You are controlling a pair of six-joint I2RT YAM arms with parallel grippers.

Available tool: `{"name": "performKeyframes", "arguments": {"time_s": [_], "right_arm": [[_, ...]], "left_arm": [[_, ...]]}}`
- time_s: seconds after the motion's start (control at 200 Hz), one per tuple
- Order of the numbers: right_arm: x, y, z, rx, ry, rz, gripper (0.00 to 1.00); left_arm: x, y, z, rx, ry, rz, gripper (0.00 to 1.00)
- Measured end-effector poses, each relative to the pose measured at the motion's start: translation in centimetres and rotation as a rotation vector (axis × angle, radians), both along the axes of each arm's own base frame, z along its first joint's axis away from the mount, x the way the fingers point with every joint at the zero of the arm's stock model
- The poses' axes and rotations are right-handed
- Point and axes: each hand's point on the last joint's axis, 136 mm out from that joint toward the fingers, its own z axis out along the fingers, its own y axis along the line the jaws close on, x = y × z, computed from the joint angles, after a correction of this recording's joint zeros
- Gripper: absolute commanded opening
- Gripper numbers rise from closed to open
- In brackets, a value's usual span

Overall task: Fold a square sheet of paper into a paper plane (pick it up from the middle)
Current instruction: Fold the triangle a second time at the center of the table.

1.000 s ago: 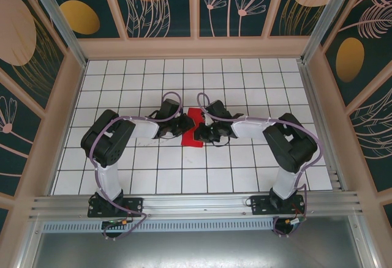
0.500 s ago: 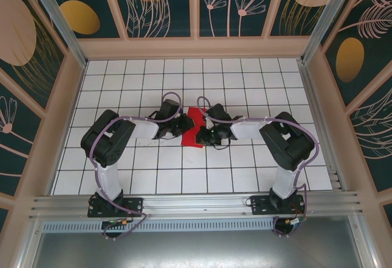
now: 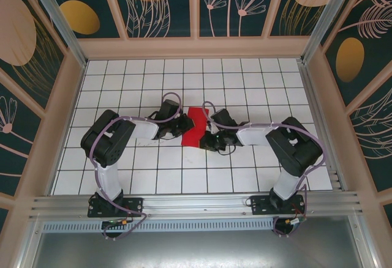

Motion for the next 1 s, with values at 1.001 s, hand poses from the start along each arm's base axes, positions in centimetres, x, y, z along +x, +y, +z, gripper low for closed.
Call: {"name": "performKeyframes", "arguments": {"time_s": [1.001], "right_arm": [[2.4,1.5,-0.1,0.08,0.049,-0.058,0.04]], "left_arm": [[0.0,-0.2,0.6,0.004,-0.032,-0.036,0.27]]}}
